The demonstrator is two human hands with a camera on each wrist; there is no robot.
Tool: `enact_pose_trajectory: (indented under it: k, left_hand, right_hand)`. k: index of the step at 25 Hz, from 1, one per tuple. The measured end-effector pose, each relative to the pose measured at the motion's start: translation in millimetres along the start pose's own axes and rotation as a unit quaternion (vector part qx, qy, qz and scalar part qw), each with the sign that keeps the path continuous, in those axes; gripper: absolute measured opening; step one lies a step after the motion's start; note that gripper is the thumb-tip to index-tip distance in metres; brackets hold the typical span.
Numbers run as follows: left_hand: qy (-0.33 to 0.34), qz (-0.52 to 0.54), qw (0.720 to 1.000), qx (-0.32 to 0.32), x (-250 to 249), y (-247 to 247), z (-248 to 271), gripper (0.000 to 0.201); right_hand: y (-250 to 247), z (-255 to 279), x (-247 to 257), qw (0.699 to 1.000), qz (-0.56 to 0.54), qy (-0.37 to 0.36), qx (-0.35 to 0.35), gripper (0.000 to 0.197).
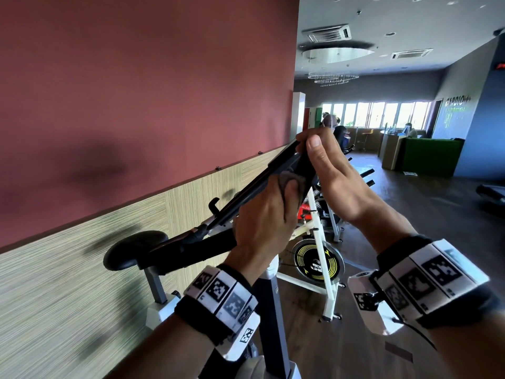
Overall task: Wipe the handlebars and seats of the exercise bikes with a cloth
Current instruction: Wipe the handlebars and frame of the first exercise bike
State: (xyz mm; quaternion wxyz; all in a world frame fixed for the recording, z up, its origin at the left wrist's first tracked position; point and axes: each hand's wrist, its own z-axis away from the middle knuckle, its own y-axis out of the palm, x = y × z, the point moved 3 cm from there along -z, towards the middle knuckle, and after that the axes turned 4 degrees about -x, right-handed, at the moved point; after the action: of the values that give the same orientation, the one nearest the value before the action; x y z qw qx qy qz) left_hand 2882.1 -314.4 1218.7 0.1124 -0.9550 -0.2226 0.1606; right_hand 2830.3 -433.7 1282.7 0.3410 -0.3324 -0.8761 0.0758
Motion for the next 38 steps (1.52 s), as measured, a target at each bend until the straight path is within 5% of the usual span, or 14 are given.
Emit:
enact_pose_trajectory:
  k: [5,11,16,22,26,29,34,38]
  left_hand:
    - [-0.028,0.09,0.995,-0.017,-16,9,-23,0.045]
    - [0.018,0.019,0.999,0.025,12,0,9,0.034]
    - [0.006,0.13,0.991,0.005,-15,9,-25,0.014]
    - [0.042,0.007,0.999,0.014,6,-1,15,0.046]
    - [0.047,0.165,0.984,0.056,-15,8,-26,0.038]
    - [0.05,0.171,0.983,0.04,-19,11,-34,0.042]
    - [-0.008,0.151,0.982,0.112,10,2,4,0.066]
    - [-0.012,0.225,0.963,0.147,13,-5,-4,0.059]
  right_hand:
    - [-1,0,-1,1.0,-0.009,0.0,0.007,0.044]
    - [-4,0,3,0.999,0.025,-0.012,0.018,0.046]
    - [-4,-2,-2,0.999,0.023,-0.032,0.016,0.043]
    - [-5,0,-2,1.0,0.007,-0.017,0.017,0.043]
    - [-5,-1,-3,1.0,-0.019,-0.014,0.017,0.045]
    - [-6,-1,-4,0.999,-0.036,-0.017,0.021,0.046]
    - [-12,1,-5,0.999,-0.037,-0.006,0.036,0.05]
    - [-25,-6,-5,0.993,-0.101,-0.018,0.051,0.057]
